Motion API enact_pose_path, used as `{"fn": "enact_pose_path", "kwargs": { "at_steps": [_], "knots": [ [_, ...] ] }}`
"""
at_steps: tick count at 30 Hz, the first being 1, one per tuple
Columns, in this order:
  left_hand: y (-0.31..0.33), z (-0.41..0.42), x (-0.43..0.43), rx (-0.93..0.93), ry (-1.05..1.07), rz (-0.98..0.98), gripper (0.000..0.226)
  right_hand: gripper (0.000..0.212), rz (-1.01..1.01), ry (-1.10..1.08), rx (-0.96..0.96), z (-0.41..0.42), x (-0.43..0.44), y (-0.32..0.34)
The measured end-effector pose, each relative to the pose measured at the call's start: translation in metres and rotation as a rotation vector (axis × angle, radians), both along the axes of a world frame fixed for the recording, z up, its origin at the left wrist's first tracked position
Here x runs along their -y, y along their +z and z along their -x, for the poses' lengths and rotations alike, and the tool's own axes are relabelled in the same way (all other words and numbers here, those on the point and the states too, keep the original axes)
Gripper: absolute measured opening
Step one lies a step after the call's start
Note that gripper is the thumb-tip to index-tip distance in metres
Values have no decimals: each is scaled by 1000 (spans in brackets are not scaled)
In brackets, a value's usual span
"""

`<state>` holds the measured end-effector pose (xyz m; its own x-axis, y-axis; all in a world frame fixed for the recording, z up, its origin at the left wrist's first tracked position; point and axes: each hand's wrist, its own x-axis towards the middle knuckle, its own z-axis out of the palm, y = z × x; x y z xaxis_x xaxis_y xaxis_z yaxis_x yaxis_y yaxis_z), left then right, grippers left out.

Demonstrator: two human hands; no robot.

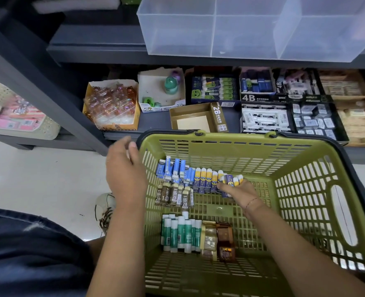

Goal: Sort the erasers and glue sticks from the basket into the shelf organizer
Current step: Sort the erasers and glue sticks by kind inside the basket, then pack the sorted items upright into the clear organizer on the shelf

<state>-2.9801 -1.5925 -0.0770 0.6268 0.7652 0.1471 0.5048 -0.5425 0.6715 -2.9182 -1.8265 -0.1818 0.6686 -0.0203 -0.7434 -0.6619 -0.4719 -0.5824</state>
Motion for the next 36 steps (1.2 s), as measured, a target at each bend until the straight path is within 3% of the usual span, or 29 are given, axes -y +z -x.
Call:
{"fn": "enact_pose_path", "kwargs": {
  "at_steps": [2, 3, 5, 8, 11, 13, 17, 24, 31, 36],
  "knots": [
    [13, -2, 27, 255, 6, -1, 21, 43, -48, 8, 33, 5, -5, 21],
    [17, -4, 43, 286, -41, 102, 19, 37, -90, 12, 40, 5, -9, 30],
    [11, -7, 74, 173, -167, 474, 18, 35, -156, 23, 73, 6, -21, 45],
    [-9, -7, 100, -22, -239, 1172, 37, 38, -249, 33, 144, 9, -38, 58],
    [-28, -7, 101, 50, -137, 1542, 35, 44, -313, 101, 165, 15, -43, 63],
    [-36, -6, 94, 75, -91, 1625, 29, 51, -435, 112, 102, 19, -41, 64],
    [-52, -2, 89, 98, -9, 1707, 31, 37, -622, 24, -51, 19, -35, 65],
    [-58, 4, 88, 87, -37, 1692, 46, 32, -559, 71, -28, 20, -27, 64],
    [-55, 6, 93, 30, -44, 1689, 66, 19, -366, 202, 185, 25, -27, 66],
    [-29, -6, 101, -6, -28, 1746, 79, 23, -239, 210, 298, 10, -11, 88]
  ]
}}
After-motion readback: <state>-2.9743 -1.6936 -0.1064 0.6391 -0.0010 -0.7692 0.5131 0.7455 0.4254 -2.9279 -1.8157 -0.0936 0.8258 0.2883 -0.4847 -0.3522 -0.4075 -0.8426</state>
